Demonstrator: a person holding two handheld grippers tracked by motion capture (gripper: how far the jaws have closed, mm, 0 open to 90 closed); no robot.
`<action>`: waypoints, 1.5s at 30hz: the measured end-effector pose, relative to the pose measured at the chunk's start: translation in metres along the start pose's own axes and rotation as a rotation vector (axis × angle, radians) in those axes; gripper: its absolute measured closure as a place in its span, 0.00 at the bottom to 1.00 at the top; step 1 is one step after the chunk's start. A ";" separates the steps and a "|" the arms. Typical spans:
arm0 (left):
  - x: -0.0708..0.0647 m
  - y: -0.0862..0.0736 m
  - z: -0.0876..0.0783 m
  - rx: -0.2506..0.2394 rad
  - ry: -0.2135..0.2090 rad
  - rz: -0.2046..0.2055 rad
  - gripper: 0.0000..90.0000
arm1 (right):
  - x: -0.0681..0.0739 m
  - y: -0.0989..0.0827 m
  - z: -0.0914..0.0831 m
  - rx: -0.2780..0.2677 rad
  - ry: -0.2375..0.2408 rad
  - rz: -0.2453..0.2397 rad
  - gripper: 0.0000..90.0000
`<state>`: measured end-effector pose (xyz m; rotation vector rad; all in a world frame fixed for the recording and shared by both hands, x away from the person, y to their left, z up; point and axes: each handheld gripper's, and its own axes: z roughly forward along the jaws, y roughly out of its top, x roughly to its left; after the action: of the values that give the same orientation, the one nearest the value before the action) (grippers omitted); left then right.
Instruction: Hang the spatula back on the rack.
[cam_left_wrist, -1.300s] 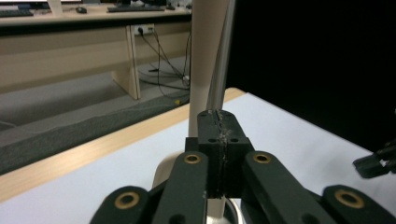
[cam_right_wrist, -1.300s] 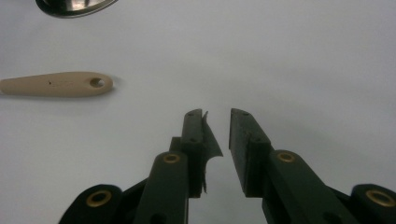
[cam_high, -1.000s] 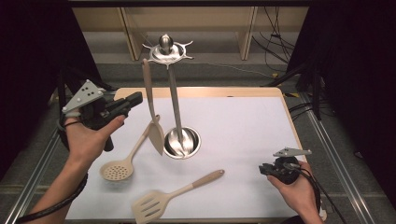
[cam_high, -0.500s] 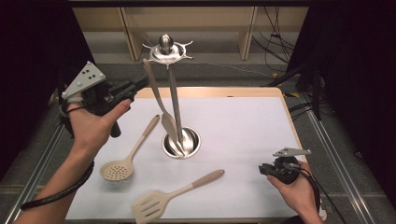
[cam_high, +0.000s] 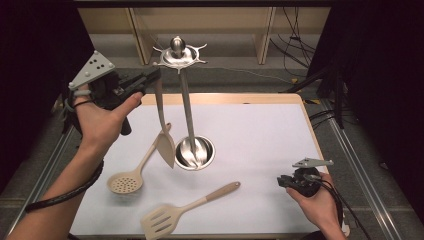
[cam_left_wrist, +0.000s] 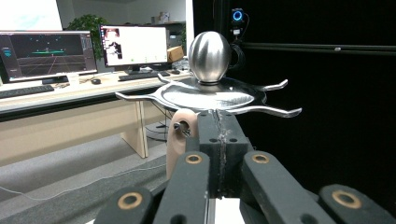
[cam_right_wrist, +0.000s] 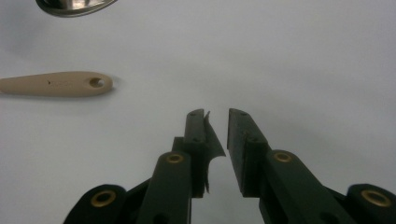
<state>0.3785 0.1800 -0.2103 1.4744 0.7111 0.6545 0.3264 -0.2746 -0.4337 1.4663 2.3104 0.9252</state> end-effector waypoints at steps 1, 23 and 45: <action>0.000 0.000 0.000 0.001 0.002 0.002 0.99 | 0.000 0.000 0.000 0.000 -0.008 -0.005 0.87; 0.024 0.006 0.020 0.027 0.063 -0.013 0.99 | -0.001 0.000 0.001 -0.006 0.005 -0.004 0.87; 0.032 -0.018 -0.021 -0.004 0.126 0.003 0.72 | -0.007 -0.001 -0.001 -0.013 -0.002 0.012 0.85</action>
<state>0.3826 0.2181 -0.2281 1.4403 0.8041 0.7562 0.3279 -0.2812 -0.4344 1.4770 2.2923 0.9403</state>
